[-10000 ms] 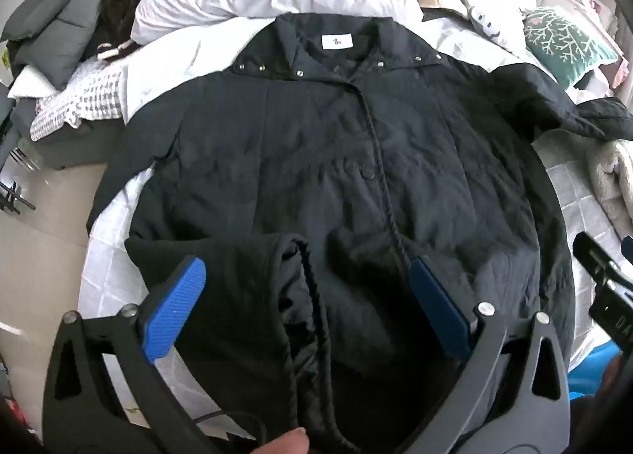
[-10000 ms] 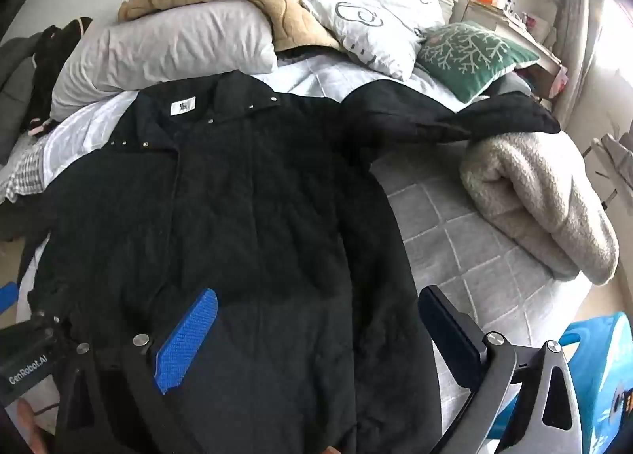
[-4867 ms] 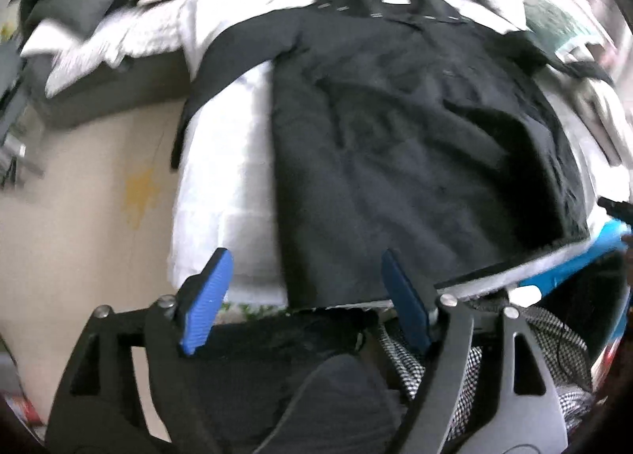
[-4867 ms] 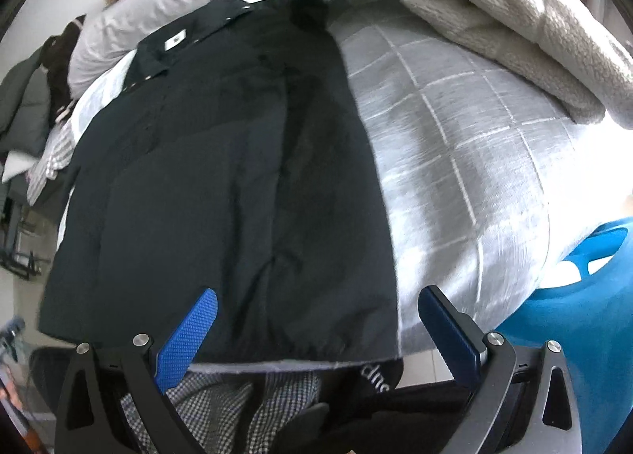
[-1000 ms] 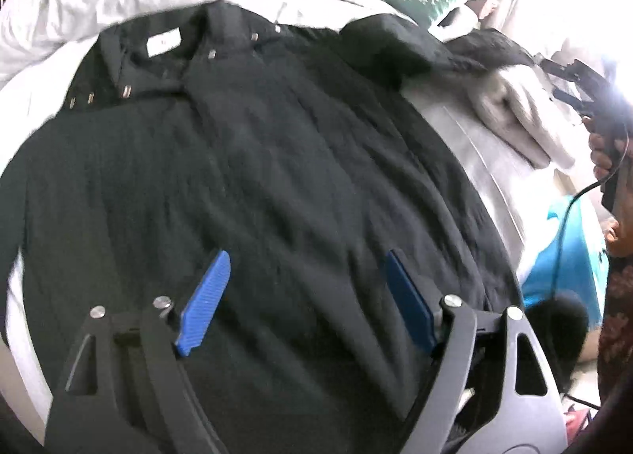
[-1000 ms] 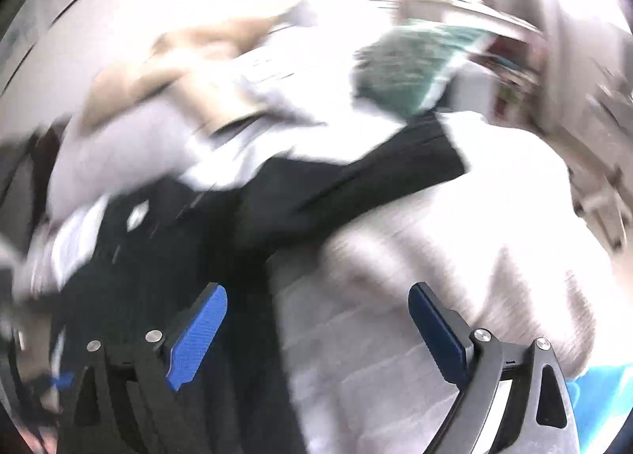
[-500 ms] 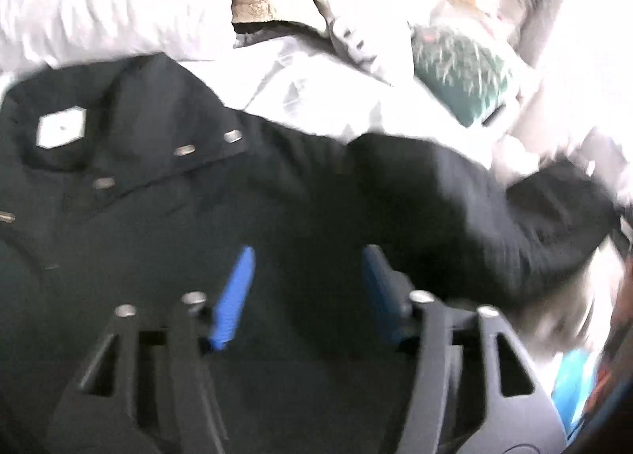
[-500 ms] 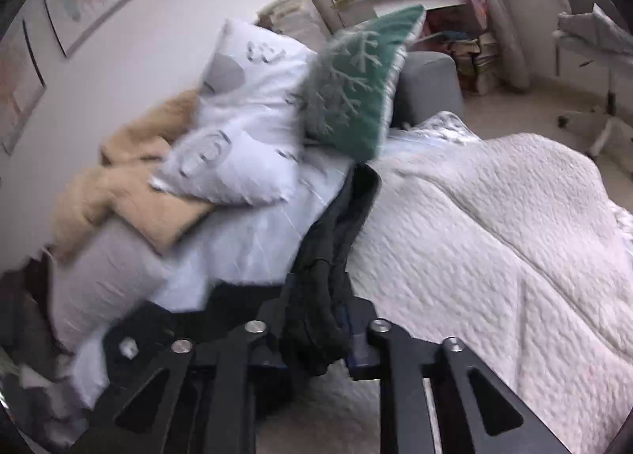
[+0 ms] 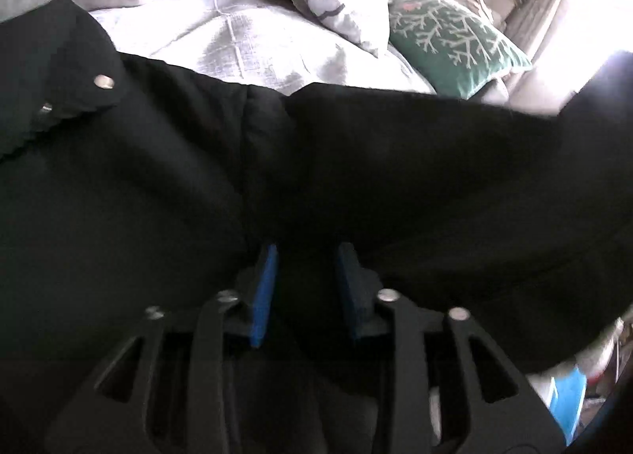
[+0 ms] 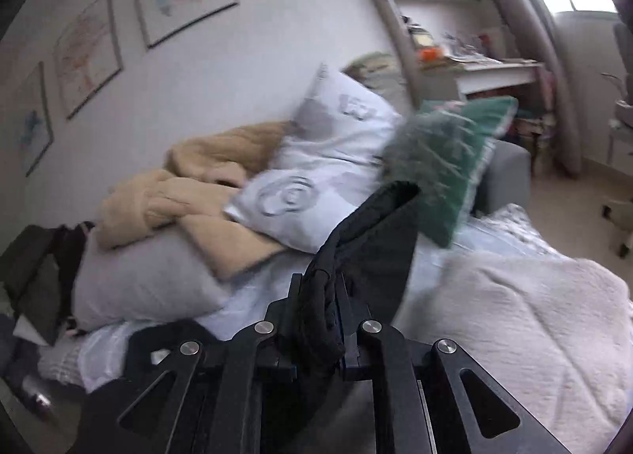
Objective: Fold large clothes
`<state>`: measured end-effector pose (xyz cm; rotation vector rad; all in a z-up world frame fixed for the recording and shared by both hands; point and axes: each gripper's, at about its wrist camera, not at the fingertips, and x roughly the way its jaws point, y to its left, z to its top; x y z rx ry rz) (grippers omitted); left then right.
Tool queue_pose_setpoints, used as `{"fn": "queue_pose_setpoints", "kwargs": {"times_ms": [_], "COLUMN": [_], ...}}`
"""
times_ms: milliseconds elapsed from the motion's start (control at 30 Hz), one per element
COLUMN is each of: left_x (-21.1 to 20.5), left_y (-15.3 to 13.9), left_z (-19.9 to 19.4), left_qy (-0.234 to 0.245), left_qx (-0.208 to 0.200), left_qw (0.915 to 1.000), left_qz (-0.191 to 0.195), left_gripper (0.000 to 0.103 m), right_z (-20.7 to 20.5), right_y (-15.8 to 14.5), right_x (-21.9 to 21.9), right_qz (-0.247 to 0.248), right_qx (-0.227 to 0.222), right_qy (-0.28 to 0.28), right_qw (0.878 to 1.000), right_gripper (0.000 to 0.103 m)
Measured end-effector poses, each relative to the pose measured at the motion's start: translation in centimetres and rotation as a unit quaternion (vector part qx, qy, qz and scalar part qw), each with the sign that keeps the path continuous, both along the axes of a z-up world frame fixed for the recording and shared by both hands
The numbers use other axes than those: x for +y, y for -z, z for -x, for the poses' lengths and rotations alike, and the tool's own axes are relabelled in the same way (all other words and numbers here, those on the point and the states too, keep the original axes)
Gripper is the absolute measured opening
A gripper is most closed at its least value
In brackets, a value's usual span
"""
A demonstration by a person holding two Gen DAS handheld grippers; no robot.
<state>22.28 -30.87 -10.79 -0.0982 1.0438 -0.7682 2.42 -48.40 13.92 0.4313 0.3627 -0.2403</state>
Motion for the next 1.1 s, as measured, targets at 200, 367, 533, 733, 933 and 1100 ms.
{"fn": "queue_pose_setpoints", "kwargs": {"times_ms": [200, 367, 533, 733, 933, 1100], "left_x": [7.5, 15.3, 23.9, 32.3, 35.3, 33.0], "left_y": [-4.0, -7.1, -8.8, -8.6, -7.5, -5.0], "left_z": [2.0, 3.9, 5.0, 4.7, 3.1, 0.4], "left_qy": [0.000, -0.014, -0.041, -0.099, -0.125, -0.126], "left_qx": [-0.022, -0.062, -0.056, -0.043, -0.014, 0.000], "left_qw": [0.9989, 0.9935, 0.9919, 0.9893, 0.9897, 0.9896], "left_qz": [-0.041, -0.095, -0.106, -0.099, -0.068, -0.070], "left_gripper": [0.073, 0.080, 0.081, 0.081, 0.081, 0.081], "right_z": [-3.4, -6.4, -9.9, -13.9, -11.9, -10.9], "right_y": [-4.0, -5.1, -4.3, -1.0, -0.9, 1.9], "right_x": [7.5, 15.1, 21.8, 29.4, 29.7, 24.5], "right_qz": [0.031, 0.049, 0.055, -0.019, 0.041, 0.023], "right_qx": [-0.004, 0.022, 0.057, 0.131, 0.131, 0.156], "right_qy": [-0.070, -0.131, -0.186, -0.320, -0.309, -0.256], "right_qw": [0.997, 0.990, 0.979, 0.938, 0.941, 0.954], "right_gripper": [0.013, 0.014, 0.015, 0.040, 0.069, 0.076]}}
